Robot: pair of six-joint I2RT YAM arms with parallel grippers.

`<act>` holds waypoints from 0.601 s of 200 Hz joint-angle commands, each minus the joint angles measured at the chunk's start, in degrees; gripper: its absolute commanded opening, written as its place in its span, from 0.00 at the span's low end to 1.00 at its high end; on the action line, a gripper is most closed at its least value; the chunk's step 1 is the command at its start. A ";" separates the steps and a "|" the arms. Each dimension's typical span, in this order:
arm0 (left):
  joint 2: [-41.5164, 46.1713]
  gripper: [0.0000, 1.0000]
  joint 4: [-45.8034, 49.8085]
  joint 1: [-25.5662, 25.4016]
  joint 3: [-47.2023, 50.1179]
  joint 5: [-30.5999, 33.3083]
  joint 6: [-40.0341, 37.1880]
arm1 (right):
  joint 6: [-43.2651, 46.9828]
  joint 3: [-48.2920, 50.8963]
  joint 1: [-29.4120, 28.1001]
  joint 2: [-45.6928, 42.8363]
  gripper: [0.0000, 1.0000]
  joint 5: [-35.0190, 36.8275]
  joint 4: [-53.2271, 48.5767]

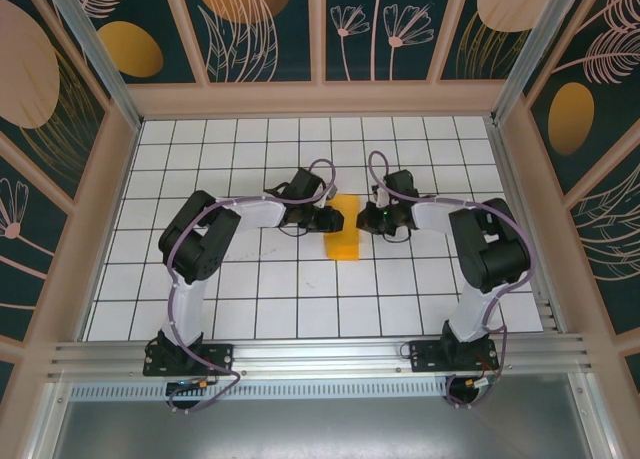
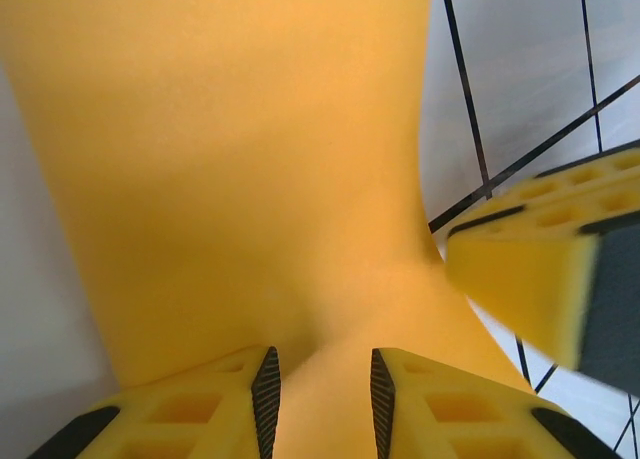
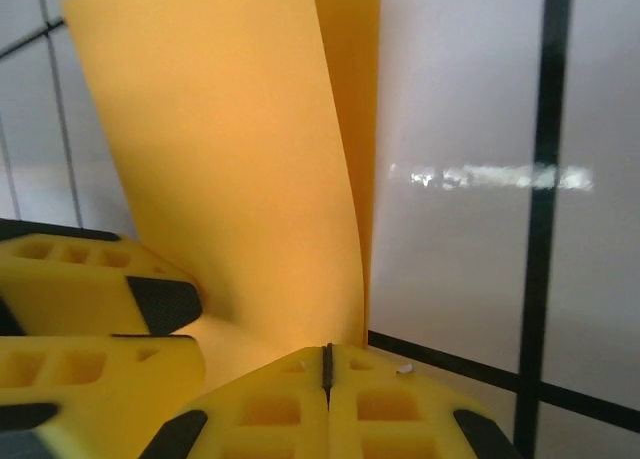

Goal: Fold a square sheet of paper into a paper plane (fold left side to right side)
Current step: Hold the square sheet of paper at the center of the table.

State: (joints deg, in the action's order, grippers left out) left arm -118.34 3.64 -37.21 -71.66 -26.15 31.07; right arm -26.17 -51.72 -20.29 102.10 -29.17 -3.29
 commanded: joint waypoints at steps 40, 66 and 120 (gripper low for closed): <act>-1.93 0.33 3.79 -1.54 1.92 2.16 0.26 | 0.65 -8.01 0.84 1.66 0.06 -5.08 -0.07; -1.99 0.33 3.92 -1.58 1.62 2.16 0.22 | 0.09 -11.30 -0.28 5.74 0.05 -5.55 0.08; -1.68 0.33 4.18 -1.62 1.43 2.07 -0.21 | -0.03 -16.29 -1.83 13.05 0.05 -3.75 -1.80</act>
State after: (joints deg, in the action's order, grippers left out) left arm -118.28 3.62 -37.63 -71.61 -25.04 31.09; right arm -25.87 -65.60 -21.56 112.75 -33.39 -3.25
